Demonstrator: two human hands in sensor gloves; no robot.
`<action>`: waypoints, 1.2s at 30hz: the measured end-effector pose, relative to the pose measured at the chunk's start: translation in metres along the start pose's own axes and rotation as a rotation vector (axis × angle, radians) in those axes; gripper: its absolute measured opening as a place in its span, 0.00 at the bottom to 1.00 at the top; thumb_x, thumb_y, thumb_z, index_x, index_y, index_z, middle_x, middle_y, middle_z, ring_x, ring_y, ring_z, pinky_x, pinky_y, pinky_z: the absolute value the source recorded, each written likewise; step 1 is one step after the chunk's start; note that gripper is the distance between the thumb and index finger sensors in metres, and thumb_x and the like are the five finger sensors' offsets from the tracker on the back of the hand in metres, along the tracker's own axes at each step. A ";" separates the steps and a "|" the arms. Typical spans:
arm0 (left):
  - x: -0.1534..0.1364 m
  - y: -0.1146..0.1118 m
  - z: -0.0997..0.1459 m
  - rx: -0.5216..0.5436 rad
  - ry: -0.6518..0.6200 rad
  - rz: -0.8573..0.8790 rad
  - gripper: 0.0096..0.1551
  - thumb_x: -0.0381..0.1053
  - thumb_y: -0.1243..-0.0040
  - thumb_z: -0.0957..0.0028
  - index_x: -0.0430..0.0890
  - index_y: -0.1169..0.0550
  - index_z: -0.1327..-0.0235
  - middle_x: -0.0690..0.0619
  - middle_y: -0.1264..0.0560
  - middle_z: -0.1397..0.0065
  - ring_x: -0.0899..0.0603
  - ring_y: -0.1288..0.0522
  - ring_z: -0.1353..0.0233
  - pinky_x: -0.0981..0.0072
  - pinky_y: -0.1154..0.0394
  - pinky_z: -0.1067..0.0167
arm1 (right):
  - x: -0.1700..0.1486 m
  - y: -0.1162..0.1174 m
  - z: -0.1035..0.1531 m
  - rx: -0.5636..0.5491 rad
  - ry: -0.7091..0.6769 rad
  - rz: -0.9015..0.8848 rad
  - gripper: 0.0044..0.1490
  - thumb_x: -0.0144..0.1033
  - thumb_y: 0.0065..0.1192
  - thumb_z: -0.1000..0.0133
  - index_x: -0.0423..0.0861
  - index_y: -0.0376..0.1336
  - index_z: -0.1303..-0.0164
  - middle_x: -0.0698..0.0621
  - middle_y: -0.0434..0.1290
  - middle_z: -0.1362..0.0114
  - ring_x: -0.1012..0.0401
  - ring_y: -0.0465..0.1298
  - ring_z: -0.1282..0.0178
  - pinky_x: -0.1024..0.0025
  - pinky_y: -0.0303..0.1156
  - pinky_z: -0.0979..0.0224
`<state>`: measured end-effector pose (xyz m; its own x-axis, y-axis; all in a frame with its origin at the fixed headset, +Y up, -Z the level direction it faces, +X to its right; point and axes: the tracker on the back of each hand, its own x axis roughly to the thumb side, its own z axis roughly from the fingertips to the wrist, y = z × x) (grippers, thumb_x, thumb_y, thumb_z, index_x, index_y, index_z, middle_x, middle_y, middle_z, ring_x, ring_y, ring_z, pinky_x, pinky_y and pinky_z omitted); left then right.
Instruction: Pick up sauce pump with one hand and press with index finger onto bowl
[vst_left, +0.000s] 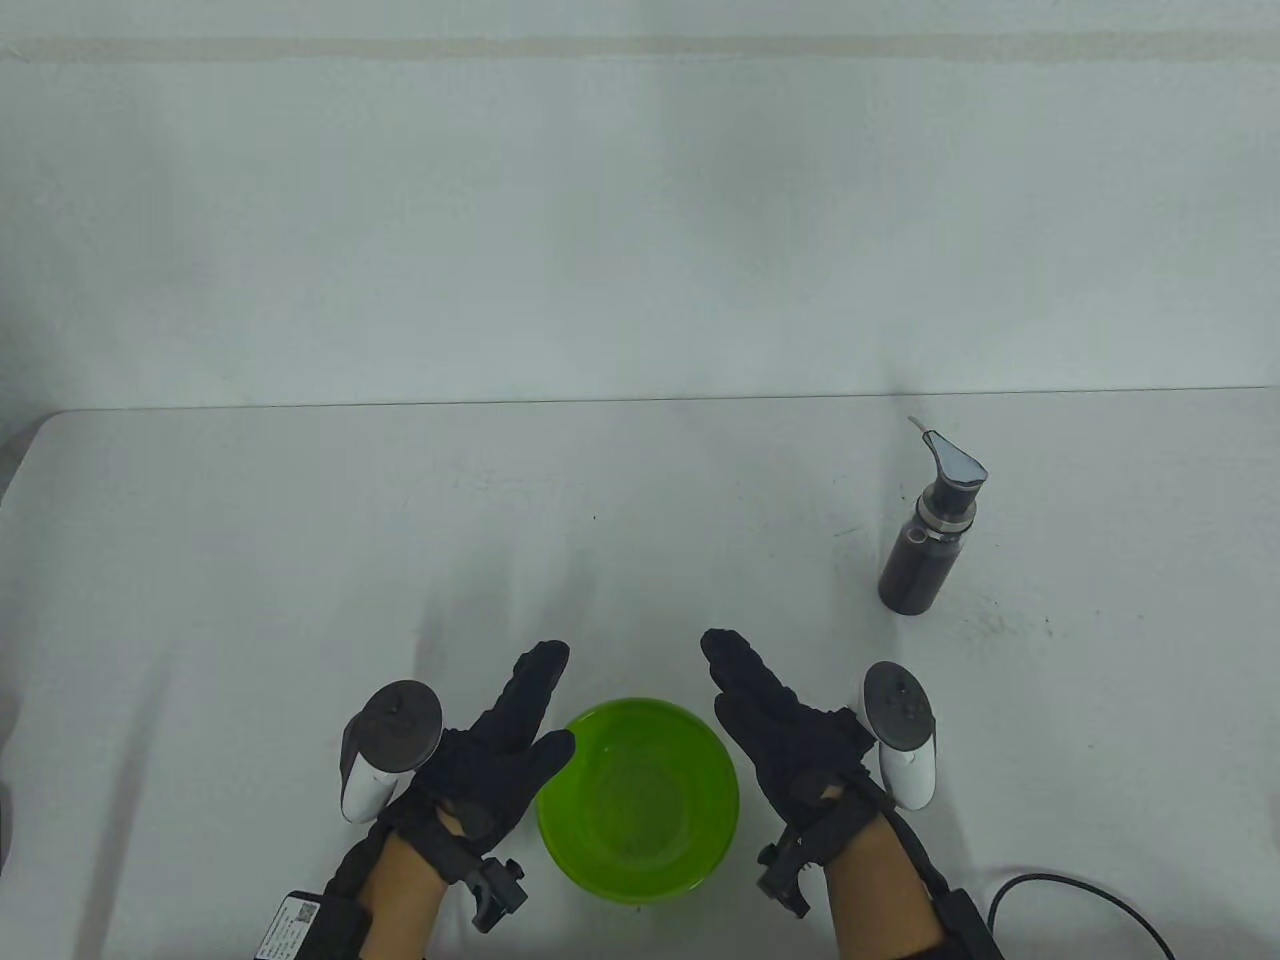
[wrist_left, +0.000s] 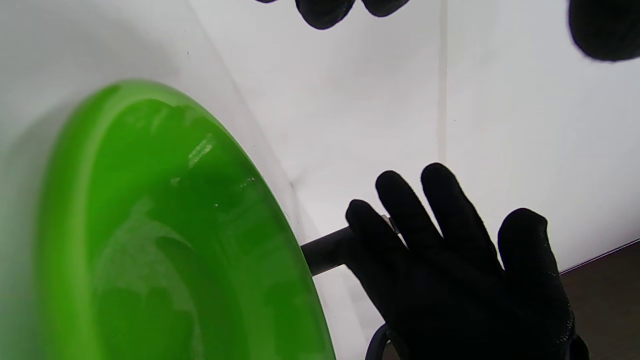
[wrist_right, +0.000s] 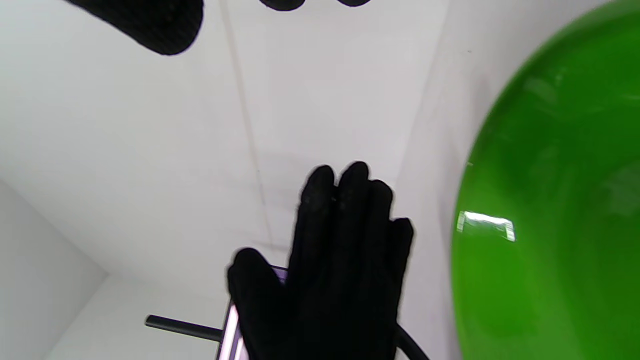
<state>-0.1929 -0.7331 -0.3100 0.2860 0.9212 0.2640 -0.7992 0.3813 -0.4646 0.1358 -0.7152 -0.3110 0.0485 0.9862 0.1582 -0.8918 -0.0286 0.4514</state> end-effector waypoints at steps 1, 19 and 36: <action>0.000 0.000 0.000 0.000 0.001 0.003 0.62 0.84 0.49 0.54 0.52 0.55 0.18 0.47 0.55 0.13 0.33 0.61 0.15 0.37 0.56 0.24 | 0.007 -0.004 0.002 -0.033 -0.030 -0.004 0.46 0.60 0.54 0.38 0.50 0.42 0.19 0.39 0.41 0.13 0.33 0.42 0.17 0.35 0.42 0.22; 0.012 -0.015 -0.002 -0.024 -0.049 -0.018 0.60 0.81 0.46 0.53 0.53 0.54 0.18 0.48 0.52 0.13 0.32 0.55 0.14 0.36 0.51 0.24 | 0.091 -0.162 -0.005 -0.899 -0.288 0.856 0.57 0.74 0.61 0.48 0.72 0.26 0.31 0.48 0.30 0.16 0.39 0.37 0.15 0.29 0.41 0.23; 0.014 -0.016 0.000 -0.041 -0.053 0.016 0.57 0.79 0.46 0.52 0.55 0.52 0.18 0.48 0.47 0.13 0.30 0.50 0.14 0.34 0.47 0.24 | -0.003 -0.199 -0.051 -1.070 -0.289 1.045 0.73 0.66 0.75 0.52 0.56 0.21 0.35 0.43 0.36 0.21 0.35 0.62 0.25 0.31 0.68 0.33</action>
<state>-0.1761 -0.7266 -0.2986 0.2436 0.9223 0.3001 -0.7809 0.3700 -0.5033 0.2899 -0.7043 -0.4458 -0.8204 0.5311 0.2116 -0.4710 -0.4182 -0.7767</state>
